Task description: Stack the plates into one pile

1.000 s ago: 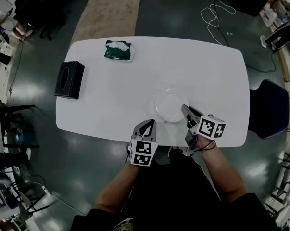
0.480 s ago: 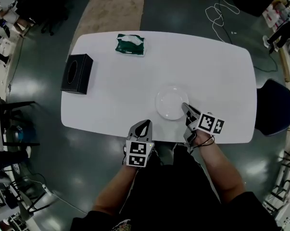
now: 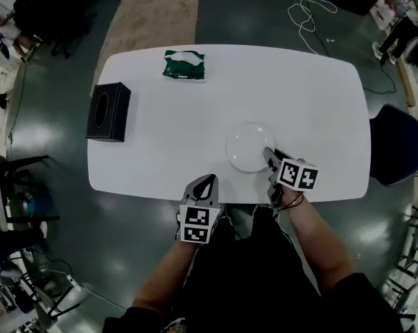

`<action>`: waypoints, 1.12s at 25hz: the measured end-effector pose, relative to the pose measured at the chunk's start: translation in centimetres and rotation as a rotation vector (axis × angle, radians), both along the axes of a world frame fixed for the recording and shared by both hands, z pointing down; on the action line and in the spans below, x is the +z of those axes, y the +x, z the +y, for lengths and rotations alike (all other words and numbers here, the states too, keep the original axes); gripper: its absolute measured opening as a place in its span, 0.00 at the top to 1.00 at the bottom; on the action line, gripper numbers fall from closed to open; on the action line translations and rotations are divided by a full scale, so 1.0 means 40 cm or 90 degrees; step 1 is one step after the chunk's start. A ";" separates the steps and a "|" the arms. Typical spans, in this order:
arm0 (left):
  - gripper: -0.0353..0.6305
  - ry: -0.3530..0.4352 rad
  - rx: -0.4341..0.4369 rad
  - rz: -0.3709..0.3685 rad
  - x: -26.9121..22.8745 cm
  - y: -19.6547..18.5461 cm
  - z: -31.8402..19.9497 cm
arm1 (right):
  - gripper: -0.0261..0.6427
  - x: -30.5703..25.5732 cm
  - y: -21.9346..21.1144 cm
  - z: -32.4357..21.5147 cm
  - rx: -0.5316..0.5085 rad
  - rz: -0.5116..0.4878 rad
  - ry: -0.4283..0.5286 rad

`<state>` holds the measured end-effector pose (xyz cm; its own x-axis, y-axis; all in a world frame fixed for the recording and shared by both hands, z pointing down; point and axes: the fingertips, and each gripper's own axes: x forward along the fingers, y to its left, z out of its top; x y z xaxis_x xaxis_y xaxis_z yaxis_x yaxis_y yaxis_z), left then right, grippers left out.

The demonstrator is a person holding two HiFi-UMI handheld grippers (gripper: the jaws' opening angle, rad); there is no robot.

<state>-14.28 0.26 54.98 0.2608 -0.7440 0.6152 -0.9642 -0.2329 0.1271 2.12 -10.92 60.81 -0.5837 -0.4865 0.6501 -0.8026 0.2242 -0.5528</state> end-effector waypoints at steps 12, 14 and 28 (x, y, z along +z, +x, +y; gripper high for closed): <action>0.92 0.045 0.031 0.018 -0.070 -0.041 -0.008 | 0.92 -0.121 0.017 -0.002 -0.049 0.138 0.203; 0.92 0.063 0.047 0.013 -0.093 -0.050 -0.009 | 0.93 -0.188 0.009 0.012 -0.058 0.135 0.265; 0.92 0.207 0.056 -0.009 -0.371 -0.051 -0.006 | 0.93 -0.581 0.017 0.147 -0.090 0.082 0.467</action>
